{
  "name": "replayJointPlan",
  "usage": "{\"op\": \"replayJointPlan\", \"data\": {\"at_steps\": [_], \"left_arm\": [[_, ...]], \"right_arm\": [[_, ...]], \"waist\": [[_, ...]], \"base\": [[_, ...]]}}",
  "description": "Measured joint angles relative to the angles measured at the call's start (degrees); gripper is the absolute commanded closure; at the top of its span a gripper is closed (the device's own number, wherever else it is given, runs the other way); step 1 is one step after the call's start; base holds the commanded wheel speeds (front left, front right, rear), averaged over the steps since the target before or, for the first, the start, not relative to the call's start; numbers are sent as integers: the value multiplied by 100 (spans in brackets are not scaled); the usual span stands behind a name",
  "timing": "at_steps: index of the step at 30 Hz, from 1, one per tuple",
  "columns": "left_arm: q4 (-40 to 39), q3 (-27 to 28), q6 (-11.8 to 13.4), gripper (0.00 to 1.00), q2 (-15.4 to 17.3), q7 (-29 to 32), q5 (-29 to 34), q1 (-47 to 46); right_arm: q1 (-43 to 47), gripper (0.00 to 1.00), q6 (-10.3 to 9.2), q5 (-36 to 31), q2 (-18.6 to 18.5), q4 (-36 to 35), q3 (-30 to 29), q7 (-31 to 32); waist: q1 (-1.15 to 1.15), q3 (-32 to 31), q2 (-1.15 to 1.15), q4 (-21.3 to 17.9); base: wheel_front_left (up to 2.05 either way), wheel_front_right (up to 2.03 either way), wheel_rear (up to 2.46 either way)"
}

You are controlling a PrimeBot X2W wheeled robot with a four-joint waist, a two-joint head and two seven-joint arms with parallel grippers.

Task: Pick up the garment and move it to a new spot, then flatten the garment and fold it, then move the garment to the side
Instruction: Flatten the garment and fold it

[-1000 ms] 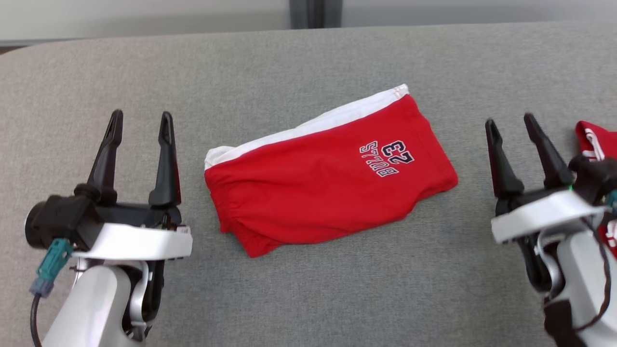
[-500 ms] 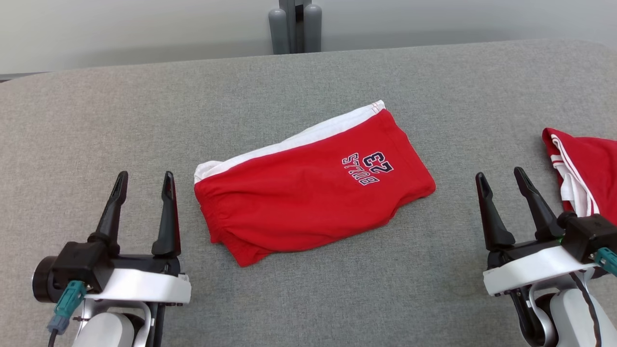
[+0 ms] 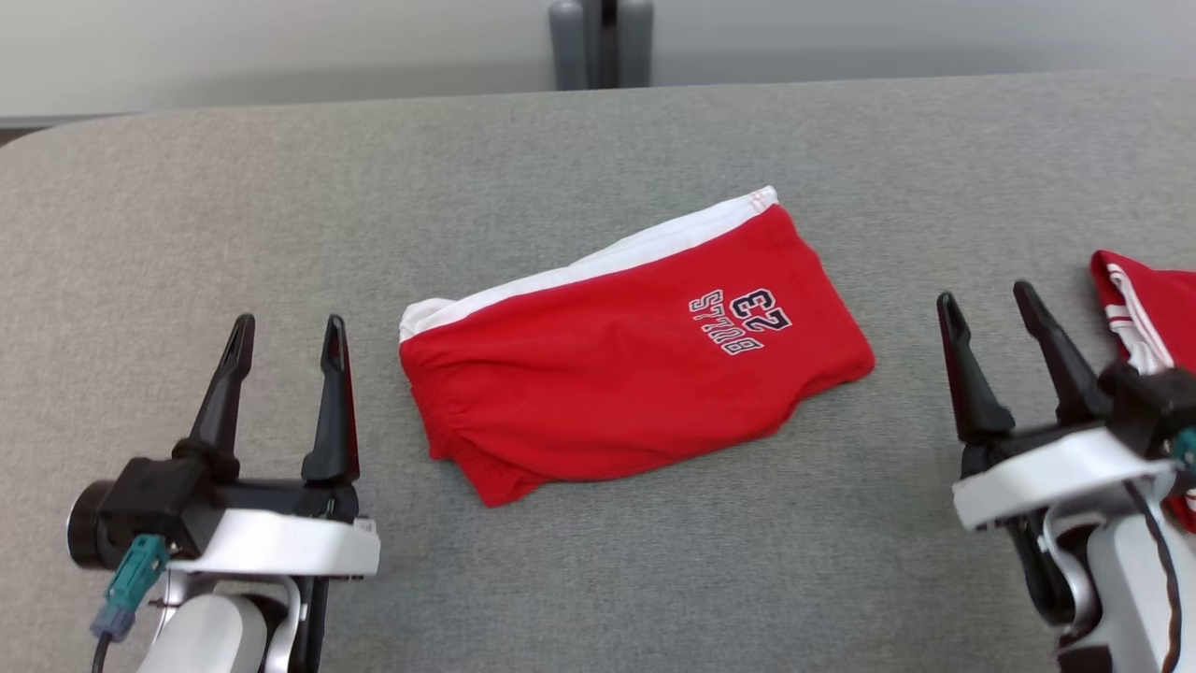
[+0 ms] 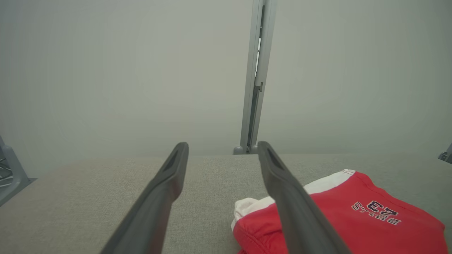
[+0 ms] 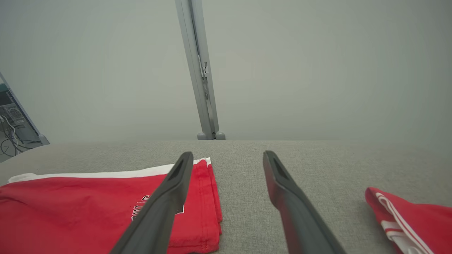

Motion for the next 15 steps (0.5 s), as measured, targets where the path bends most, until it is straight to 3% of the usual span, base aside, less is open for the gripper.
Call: {"op": "replayJointPlan", "data": {"at_steps": [6, 15], "left_arm": [[3, -14, -170, 0, -63, -81, -13, -365], [157, 175, -586, 0, -259, -147, 66, -701]], "right_arm": [[-717, 0, 0, 47, -330, 931, 266, 194], [-1321, 0, 1, 191, -417, 2543, 487, 135]], "waist": [[0, 187, 0, 306], [0, 498, 0, 818]], "base": [[0, 0, 0], [0, 0, 0]]}}
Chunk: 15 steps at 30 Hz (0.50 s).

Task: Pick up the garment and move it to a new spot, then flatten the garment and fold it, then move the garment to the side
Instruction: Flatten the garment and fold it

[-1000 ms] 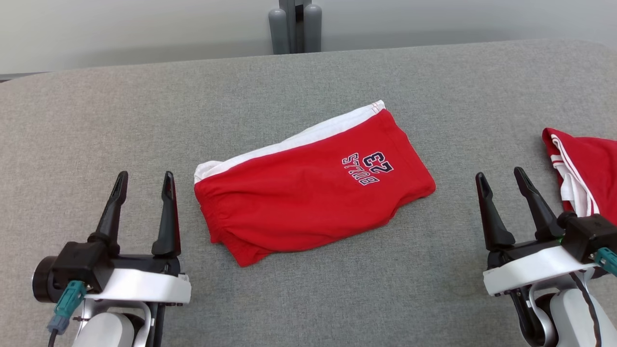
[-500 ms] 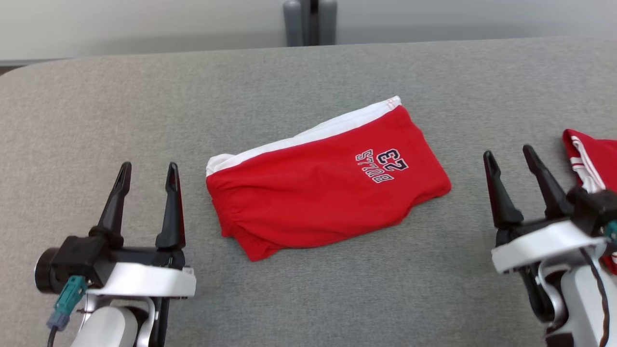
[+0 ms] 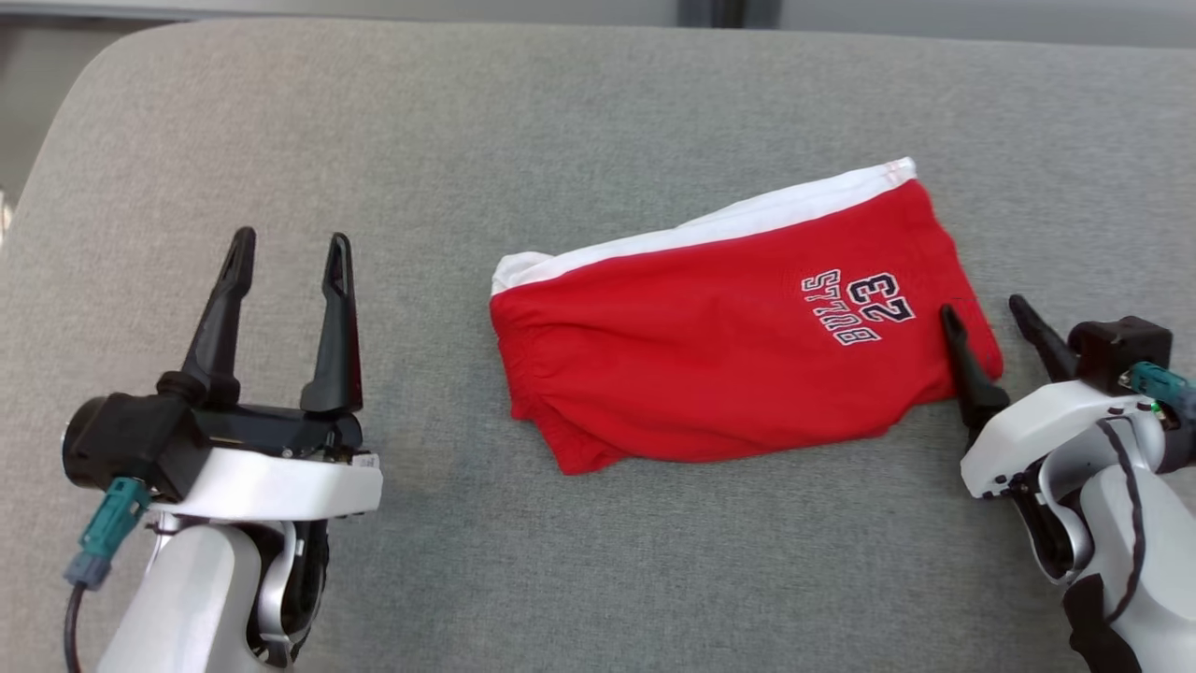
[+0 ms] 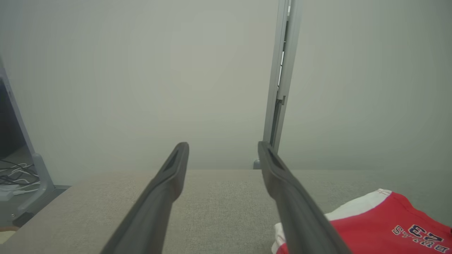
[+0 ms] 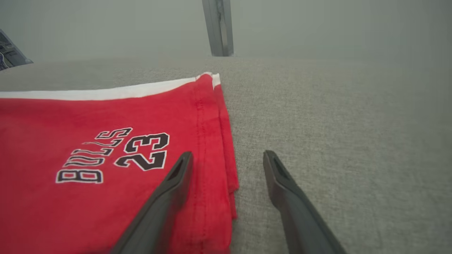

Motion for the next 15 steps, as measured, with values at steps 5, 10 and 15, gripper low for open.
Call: {"op": "replayJointPlan", "data": {"at_steps": [5, 10, 15], "left_arm": [[-27, 244, -241, 0, -155, -4, 194, -77], [-30, 510, -478, 0, -305, -4, 367, -77], [-18, 750, -683, 0, -447, -4, 549, -77]], "right_arm": [[-266, 3, 0, 130, 48, 520, 191, -59], [-502, 100, 0, 375, 98, 795, 383, -171], [-543, 100, 2, 603, 108, 887, 422, -428]], "waist": [[0, 156, 0, 114], [0, 216, 0, 101], [0, 203, 0, 53]], "base": [[0, 0, 0], [0, 0, 0], [0, 0, 0]]}}
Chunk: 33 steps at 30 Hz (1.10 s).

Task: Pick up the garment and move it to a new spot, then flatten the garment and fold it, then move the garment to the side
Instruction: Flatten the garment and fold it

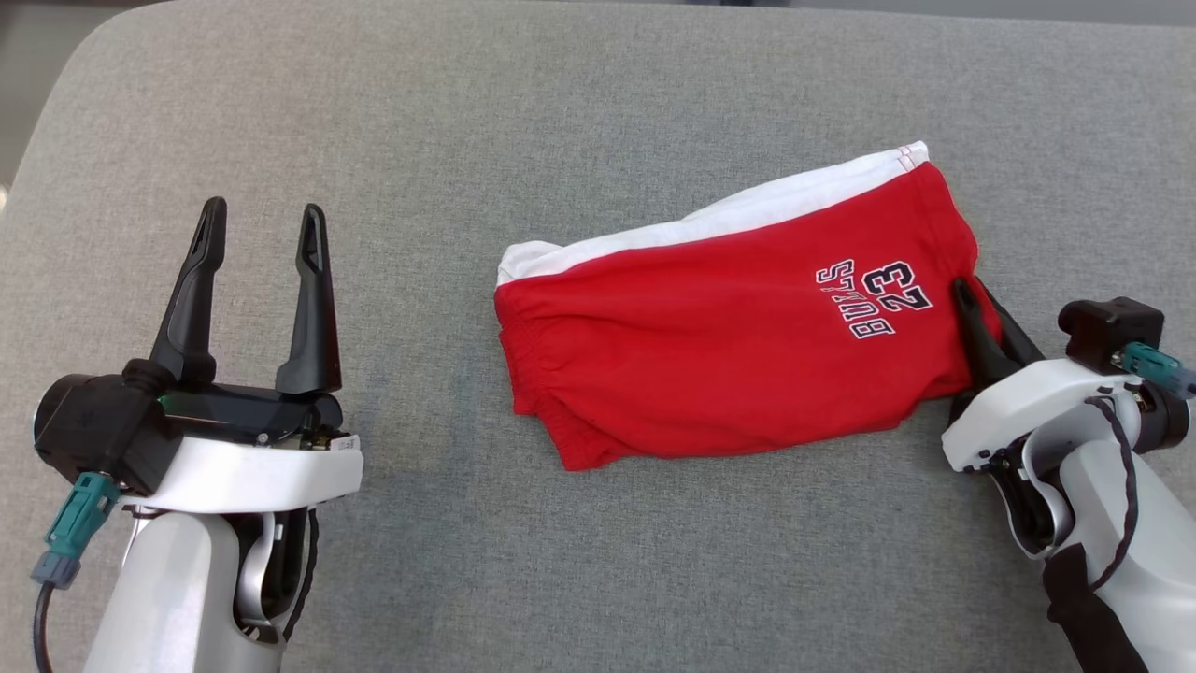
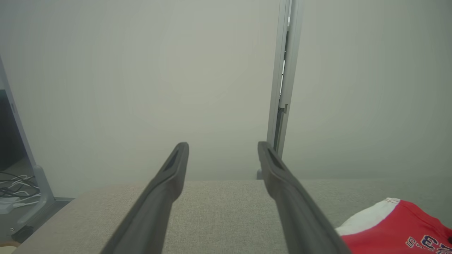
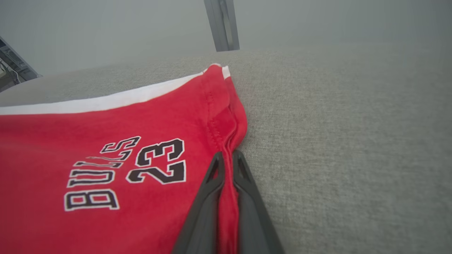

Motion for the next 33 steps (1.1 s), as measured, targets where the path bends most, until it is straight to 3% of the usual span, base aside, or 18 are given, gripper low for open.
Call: {"op": "replayJointPlan", "data": {"at_steps": [9, 15, 20, 25, 30, 33], "left_arm": [[41, 336, -252, 0, -148, -1, 256, 174], [64, 485, -398, 0, -210, -1, 357, 261], [174, 544, -459, 0, -235, 0, 439, 259], [268, 593, -508, 0, -248, -1, 494, 258], [356, 592, -549, 0, -279, -1, 536, 258], [402, 568, -576, 0, -314, -1, 544, 253]], "right_arm": [[829, 100, 0, 204, -11, -602, -575, -224], [1562, 100, -1, -2, 37, -1397, -1354, -237], [1641, 100, -1, -249, 192, -1958, -1435, -238], [1416, 100, -2, -390, 439, -2647, -977, -240], [1114, 100, -2, -387, 704, -3128, -18, -186], [880, 100, -2, -247, 791, -3056, 611, -81]], "waist": [[0, -151, 0, -212], [0, -250, 0, -434], [0, -331, 0, -595], [0, -412, 0, -683], [0, -449, 0, -676], [0, -447, 0, -621]], "base": [[0, 0, 0], [0, 0, 0], [0, 0, 0], [0, 0, 0], [0, 0, 0], [0, 0, 0]]}}
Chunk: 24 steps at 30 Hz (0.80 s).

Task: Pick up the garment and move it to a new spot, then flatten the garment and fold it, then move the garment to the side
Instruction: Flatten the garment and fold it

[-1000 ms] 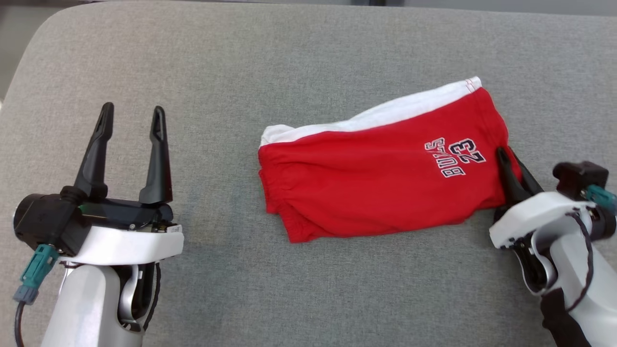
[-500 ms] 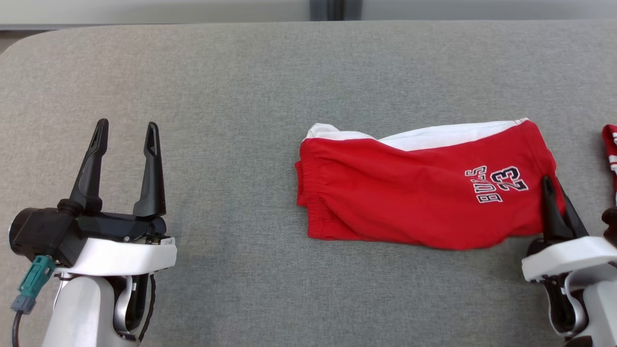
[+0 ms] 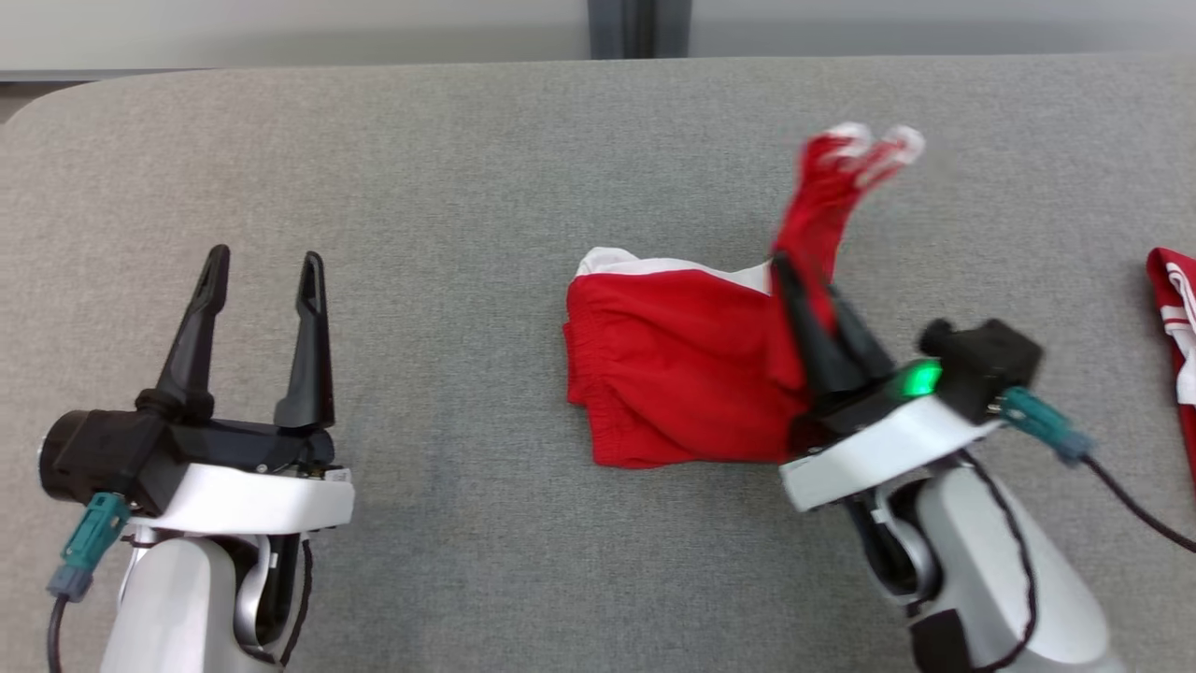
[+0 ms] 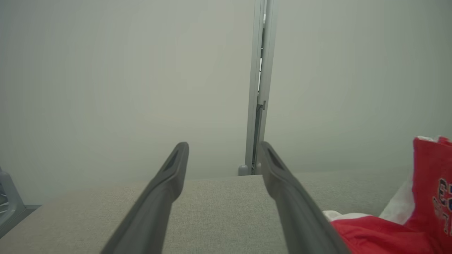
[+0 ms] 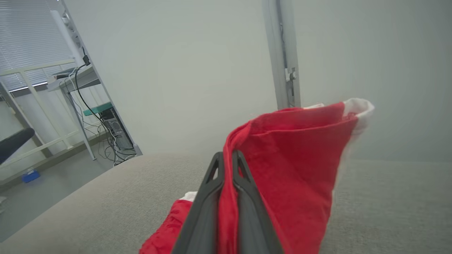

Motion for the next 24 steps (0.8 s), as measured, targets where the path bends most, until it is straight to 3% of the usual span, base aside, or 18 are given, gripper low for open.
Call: {"op": "replayJointPlan", "data": {"at_steps": [12, 17, 19, 20, 24], "left_arm": [[167, -207, -73, 0, -136, 0, 15, -74], [202, -220, -81, 0, -163, 0, 30, -129], [230, -236, -99, 0, -160, 1, 91, -132], [234, -232, -100, 0, -160, 1, 96, -136], [240, -186, -107, 0, -164, 0, 118, -144]], "right_arm": [[-665, 100, 0, 981, 64, 1340, 1761, -59], [-842, 100, 0, 1358, 63, 1834, 2214, -111], [-914, 44, 0, 1470, 62, 1930, 2369, -118], [-938, 0, 0, 1501, 62, 1950, 2471, -127], [-958, 0, 0, 1621, 63, 1913, 2827, -142]], "waist": [[0, 48, 0, 396], [0, 108, 0, 444], [0, 124, 0, 437], [0, 132, 0, 424], [0, 143, 0, 350]], "base": [[0, 0, 0], [0, 0, 0], [0, 0, 0], [0, 0, 0], [0, 0, 0]]}}
